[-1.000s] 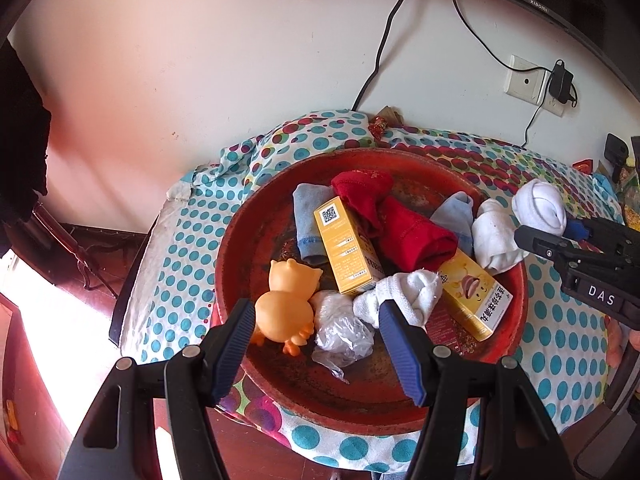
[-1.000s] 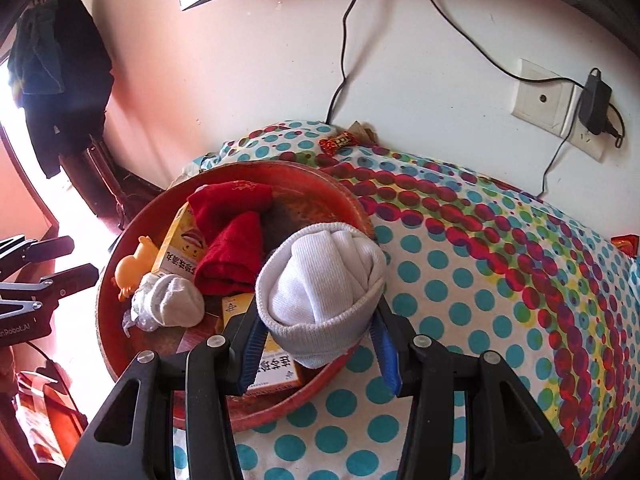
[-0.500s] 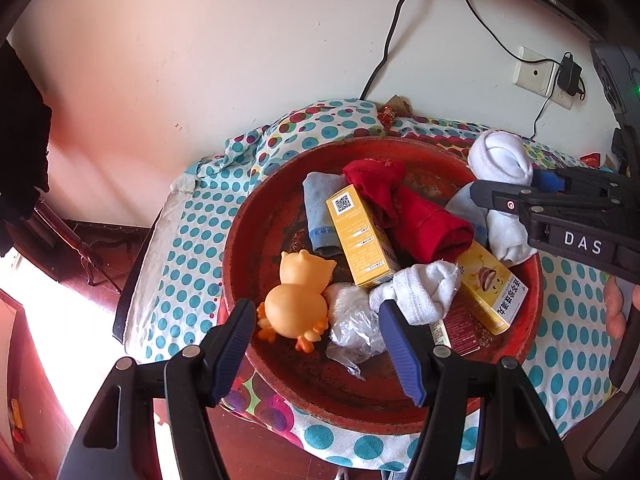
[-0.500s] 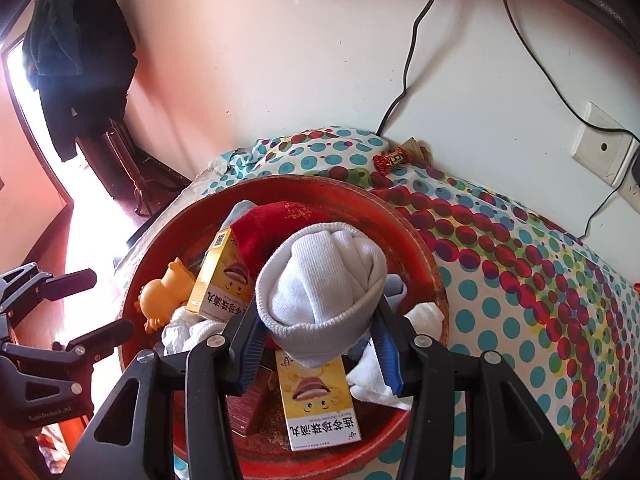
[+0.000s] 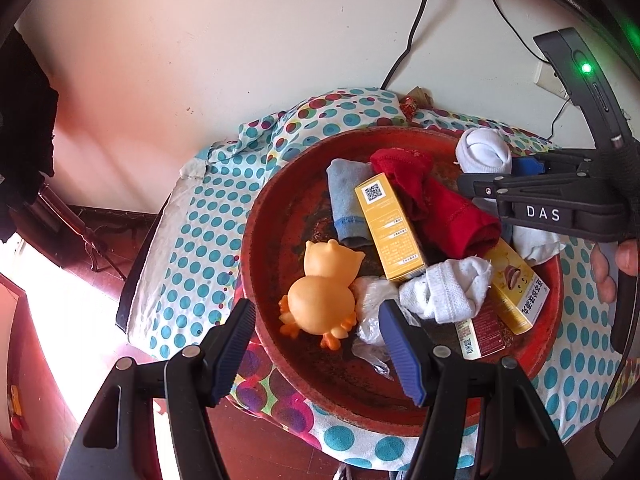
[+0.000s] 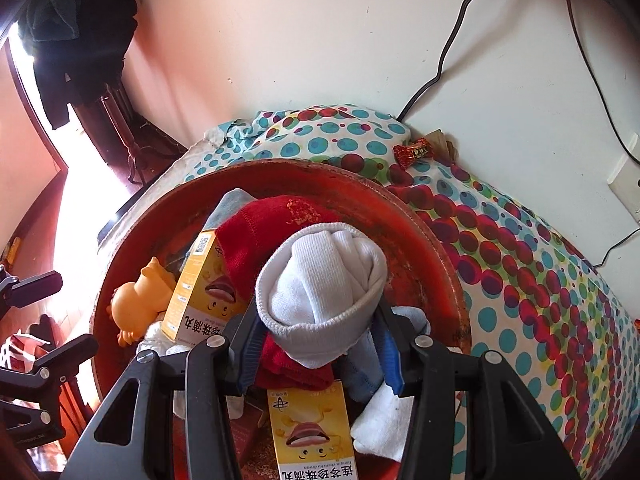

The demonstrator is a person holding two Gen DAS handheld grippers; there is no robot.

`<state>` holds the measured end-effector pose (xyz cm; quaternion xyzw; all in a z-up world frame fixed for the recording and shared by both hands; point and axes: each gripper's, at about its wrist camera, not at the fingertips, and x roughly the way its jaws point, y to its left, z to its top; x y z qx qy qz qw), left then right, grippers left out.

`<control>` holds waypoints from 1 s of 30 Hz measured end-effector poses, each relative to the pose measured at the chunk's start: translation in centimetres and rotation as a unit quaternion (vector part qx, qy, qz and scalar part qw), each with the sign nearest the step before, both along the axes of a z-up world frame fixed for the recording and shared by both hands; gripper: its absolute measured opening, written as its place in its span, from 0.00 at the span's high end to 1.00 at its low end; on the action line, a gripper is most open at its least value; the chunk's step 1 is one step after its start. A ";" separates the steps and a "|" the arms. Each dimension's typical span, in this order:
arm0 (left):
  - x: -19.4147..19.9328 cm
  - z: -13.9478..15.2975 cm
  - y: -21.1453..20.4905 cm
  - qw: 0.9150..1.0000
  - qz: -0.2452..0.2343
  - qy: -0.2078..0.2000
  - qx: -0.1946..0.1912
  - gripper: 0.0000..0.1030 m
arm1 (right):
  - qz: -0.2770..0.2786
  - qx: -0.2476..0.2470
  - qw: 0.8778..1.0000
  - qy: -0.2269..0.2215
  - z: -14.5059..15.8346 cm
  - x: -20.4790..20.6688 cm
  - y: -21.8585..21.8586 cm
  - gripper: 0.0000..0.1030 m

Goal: Organize objects
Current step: 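Carry the held white sock over the red tray with the right tool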

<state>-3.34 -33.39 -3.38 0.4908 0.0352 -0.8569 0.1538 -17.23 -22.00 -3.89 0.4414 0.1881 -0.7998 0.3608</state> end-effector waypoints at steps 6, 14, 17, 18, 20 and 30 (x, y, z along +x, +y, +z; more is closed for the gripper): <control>-0.4 -0.9 -0.2 1.000 0.003 -0.014 0.005 0.36 | 0.009 0.023 1.000 -0.012 -1.2 -1.0 -1.2 0.55; -0.5 -1.4 -0.5 1.000 0.012 -0.018 0.013 0.36 | -0.005 0.036 0.999 0.007 -2.2 -1.8 -1.8 0.54; -0.5 -1.5 -0.8 1.000 0.018 -0.017 0.016 0.36 | -0.011 0.037 0.999 0.003 -2.4 -2.2 -1.8 0.54; -0.6 -1.5 -0.8 1.000 0.018 -0.017 0.017 0.36 | -0.012 0.039 0.999 0.004 -2.4 -2.3 -1.8 0.54; -0.6 -1.4 -0.7 1.000 0.015 -0.013 0.018 0.36 | -0.012 0.036 0.999 -0.002 -2.5 -2.4 -1.7 0.54; -0.7 -0.9 0.6 1.000 -0.011 0.003 0.023 0.36 | -0.020 0.032 0.999 -0.003 -3.1 -2.0 -1.4 0.53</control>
